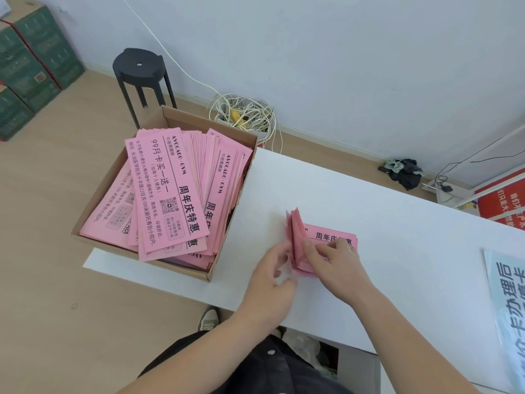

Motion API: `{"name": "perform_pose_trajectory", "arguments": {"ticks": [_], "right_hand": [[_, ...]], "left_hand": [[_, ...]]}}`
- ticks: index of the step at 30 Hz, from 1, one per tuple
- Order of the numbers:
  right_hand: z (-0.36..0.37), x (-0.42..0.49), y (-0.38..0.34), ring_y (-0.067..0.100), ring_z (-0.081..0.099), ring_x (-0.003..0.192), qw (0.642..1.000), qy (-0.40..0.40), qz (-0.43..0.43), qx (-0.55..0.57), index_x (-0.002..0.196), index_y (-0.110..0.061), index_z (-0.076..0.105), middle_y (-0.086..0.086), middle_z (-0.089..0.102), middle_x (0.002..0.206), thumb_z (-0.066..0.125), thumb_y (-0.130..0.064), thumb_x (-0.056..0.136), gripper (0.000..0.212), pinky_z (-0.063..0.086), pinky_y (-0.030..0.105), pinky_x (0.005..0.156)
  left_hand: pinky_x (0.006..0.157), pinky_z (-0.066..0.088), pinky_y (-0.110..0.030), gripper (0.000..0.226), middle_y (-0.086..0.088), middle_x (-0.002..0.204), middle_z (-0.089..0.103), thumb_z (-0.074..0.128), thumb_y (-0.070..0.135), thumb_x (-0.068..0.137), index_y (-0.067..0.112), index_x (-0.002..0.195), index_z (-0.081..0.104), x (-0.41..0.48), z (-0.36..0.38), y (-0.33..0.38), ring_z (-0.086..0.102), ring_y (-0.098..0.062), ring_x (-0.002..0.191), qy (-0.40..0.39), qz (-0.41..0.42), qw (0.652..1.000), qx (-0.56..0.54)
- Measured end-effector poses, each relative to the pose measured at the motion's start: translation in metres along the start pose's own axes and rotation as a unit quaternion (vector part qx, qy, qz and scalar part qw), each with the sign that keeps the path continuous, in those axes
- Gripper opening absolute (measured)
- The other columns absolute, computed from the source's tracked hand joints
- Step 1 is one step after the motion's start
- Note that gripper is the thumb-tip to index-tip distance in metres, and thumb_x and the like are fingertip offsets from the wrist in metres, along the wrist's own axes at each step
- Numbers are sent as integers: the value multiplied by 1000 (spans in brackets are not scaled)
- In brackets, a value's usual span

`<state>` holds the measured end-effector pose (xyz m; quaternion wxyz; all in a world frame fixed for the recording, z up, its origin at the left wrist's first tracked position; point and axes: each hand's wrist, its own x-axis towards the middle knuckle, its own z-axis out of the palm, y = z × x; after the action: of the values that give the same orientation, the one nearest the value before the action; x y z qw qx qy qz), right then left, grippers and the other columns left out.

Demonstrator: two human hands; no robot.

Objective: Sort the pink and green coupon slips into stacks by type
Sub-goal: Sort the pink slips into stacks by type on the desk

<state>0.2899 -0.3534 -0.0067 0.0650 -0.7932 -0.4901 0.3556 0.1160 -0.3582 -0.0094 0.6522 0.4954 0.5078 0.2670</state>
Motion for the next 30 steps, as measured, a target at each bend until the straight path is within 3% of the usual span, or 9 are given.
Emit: {"name": "perform_pose_trajectory", "arguments": {"ticks": [3, 6, 9, 11, 13, 16, 19, 24, 30], "right_hand": [[2, -1, -1, 24, 35, 117, 999, -12, -9, -43, 92, -63, 64, -9, 40, 106, 20, -88, 86, 50, 38, 41, 107], [5, -1, 4, 23, 31, 123, 992, -14, -20, -120, 136, -56, 54, -6, 38, 116, 25, -83, 91, 60, 41, 41, 106], [7, 1, 18, 20, 32, 127, 984, 7, -62, -168, 143, -49, 49, -7, 38, 127, 44, -52, 100, 43, 48, 39, 100], [4, 1, 28, 16, 35, 134, 991, 21, -61, -119, 141, -44, 54, -10, 39, 141, 49, -38, 101, 40, 50, 39, 100], [-4, -2, 39, 17, 33, 144, 994, 81, -43, -55, 140, -39, 56, -8, 33, 155, 52, -31, 102, 39, 48, 41, 104], [-17, -4, 57, 24, 27, 149, 991, 129, 7, -18, 150, -45, 41, 1, 22, 165, 54, -22, 100, 57, 46, 40, 102], [-23, -2, 67, 21, 55, 119, 982, 124, 40, 135, 157, -46, 27, -4, 48, 142, 51, -13, 100, 71, 50, 27, 75], [-30, 0, 67, 16, 66, 92, 932, 162, 52, 321, 142, -32, 53, 0, 63, 103, 57, 0, 95, 56, 50, 20, 66], [-53, -11, 54, -5, 51, 112, 920, 270, -100, 266, 96, -25, 70, -4, 48, 120, 55, 11, 88, 39, 41, 2, 81]], "left_hand": [[80, 47, -5, 48, 16, 133, 56, 62, 14, 100, 31, 142, 46, 19, -13, 8, 59, 12, 102, 87, -81, 992, -46], [86, 42, -20, 65, 9, 130, 58, 66, 29, 98, 21, 154, 34, 40, -19, 8, 59, -3, 104, 114, -106, 987, 29], [80, 52, -26, 28, 9, 103, 68, 67, 34, 96, 28, 121, 55, 55, -14, 10, 67, -10, 95, 90, -81, 990, 74], [79, 59, -34, 11, 10, 95, 71, 64, 23, 96, 26, 106, 64, 62, -13, 11, 70, -13, 88, 63, -50, 986, 143], [77, 60, -38, 17, 10, 90, 71, 58, 14, 95, 30, 99, 62, 65, -16, 13, 69, -12, 83, 49, -25, 980, 190], [73, 57, -38, 18, 10, 84, 70, 59, 12, 94, 28, 88, 60, 63, -19, 14, 67, -13, 79, 44, 7, 976, 212], [71, 56, -39, 21, 10, 80, 69, 61, 9, 92, 28, 84, 59, 62, -21, 10, 66, -15, 79, 51, 22, 978, 202], [66, 51, -23, 18, 3, 84, 71, 64, 7, 95, 23, 88, 61, 59, -24, 14, 64, -12, 76, 44, 57, 985, 158], [78, 53, -25, 13, -3, 94, 72, 67, 7, 95, 18, 93, 60, 56, -28, 24, 67, -18, 90, 42, 102, 989, 96]]}}
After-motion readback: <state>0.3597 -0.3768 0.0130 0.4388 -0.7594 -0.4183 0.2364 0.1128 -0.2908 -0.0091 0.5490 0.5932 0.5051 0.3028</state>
